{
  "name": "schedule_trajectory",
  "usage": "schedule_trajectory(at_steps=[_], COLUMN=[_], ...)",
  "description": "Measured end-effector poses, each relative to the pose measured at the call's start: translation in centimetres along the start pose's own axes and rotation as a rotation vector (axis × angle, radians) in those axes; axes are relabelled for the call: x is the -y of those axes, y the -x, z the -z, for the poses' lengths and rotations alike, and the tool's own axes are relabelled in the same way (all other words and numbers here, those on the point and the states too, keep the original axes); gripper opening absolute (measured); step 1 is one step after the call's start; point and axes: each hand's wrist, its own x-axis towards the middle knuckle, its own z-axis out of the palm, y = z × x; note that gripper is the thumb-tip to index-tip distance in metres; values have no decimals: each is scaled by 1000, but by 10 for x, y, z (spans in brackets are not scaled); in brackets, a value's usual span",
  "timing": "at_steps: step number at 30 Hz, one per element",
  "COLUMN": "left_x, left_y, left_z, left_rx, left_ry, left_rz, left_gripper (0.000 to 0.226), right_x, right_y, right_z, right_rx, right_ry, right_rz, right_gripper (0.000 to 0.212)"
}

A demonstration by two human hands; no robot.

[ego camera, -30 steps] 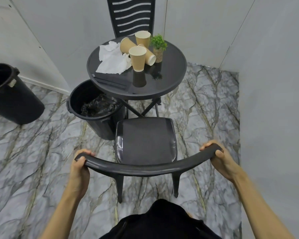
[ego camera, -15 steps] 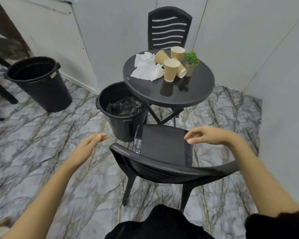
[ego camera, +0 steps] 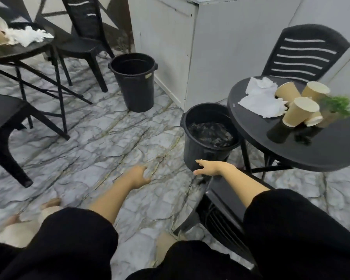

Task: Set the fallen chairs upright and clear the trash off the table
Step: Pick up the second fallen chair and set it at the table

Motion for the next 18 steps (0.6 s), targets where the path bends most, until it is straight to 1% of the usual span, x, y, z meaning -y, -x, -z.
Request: schedule_trajectory(at_steps=[5,9,12,14,18], left_x=[27,33,28,21,4], left_y=[-49,-108,-157,-190,-256], left_z=[27,76,125,156,210], left_rx=[11,65,102,116,97], left_ry=[-43,-109,-171,-214,-255], left_rz=[36,32,1,-28,-97], left_gripper=[64,64,62,61,57], right_x=[35,58,70,77,85], right_y=[-60,-112,-151,-173,-202], right_z=[33,76,116,141,189], right_rx=[-15,-21,-75,-111,-173], right_ry=[25,-25,-104,-154,-237], right_rz=[42,64,79,55,19], right_gripper=[70,69,68,68,68])
